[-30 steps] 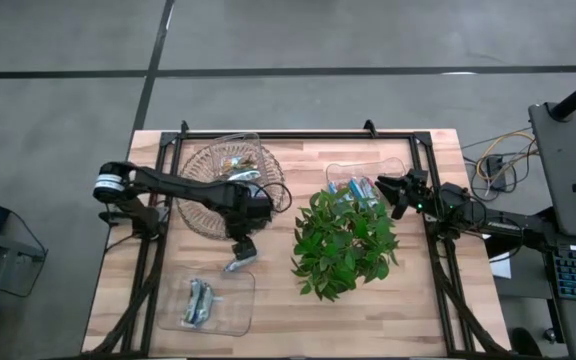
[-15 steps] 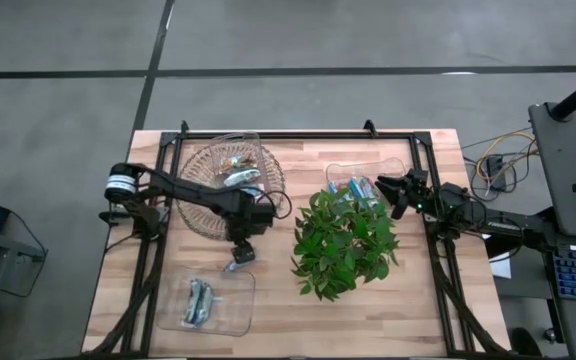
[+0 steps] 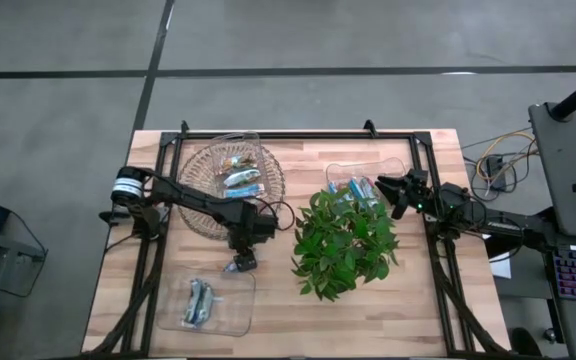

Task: Pick and place Granola Bars by type
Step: Put the blue granola bar into the bottom left transparent bin

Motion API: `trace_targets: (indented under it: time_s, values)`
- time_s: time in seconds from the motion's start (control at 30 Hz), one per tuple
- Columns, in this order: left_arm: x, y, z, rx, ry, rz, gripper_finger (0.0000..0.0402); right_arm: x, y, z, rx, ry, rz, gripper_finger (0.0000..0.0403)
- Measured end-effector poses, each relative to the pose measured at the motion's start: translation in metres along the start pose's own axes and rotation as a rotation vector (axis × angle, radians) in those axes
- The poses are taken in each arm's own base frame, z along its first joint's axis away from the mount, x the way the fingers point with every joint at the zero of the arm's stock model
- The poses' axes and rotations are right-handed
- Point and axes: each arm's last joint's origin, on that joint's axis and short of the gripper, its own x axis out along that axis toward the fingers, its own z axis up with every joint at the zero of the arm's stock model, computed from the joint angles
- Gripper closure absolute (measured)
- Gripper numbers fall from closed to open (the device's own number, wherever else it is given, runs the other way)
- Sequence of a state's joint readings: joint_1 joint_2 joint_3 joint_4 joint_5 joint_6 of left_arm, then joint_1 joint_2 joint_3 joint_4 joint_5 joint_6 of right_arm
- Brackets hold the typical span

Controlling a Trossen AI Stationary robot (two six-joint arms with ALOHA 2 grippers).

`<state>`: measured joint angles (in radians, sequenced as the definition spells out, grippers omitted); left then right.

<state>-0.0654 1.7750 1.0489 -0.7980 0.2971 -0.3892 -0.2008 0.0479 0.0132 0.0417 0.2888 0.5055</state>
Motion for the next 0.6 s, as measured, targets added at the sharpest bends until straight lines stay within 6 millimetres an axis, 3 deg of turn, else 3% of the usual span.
trace_targets:
  time_s: [0.17,0.43,0.6]
  values:
    - [0.0016,0.0007,0.0012,-0.008,-0.012,0.037,0.0223,0.0000,0.0000,-0.0001,0.000,0.001,0.000,0.0280]
    - [0.0005,0.0021,0.0034,-0.005,-0.049,0.094,0.0376,0.0000,0.0000,-0.0001,0.000,0.001,0.000,0.0272]
    - [-0.0078,0.0001,0.0100,0.011,-0.097,0.121,0.0391,0.0000,0.0000,-0.0001,0.000,0.001,0.000,0.0271]
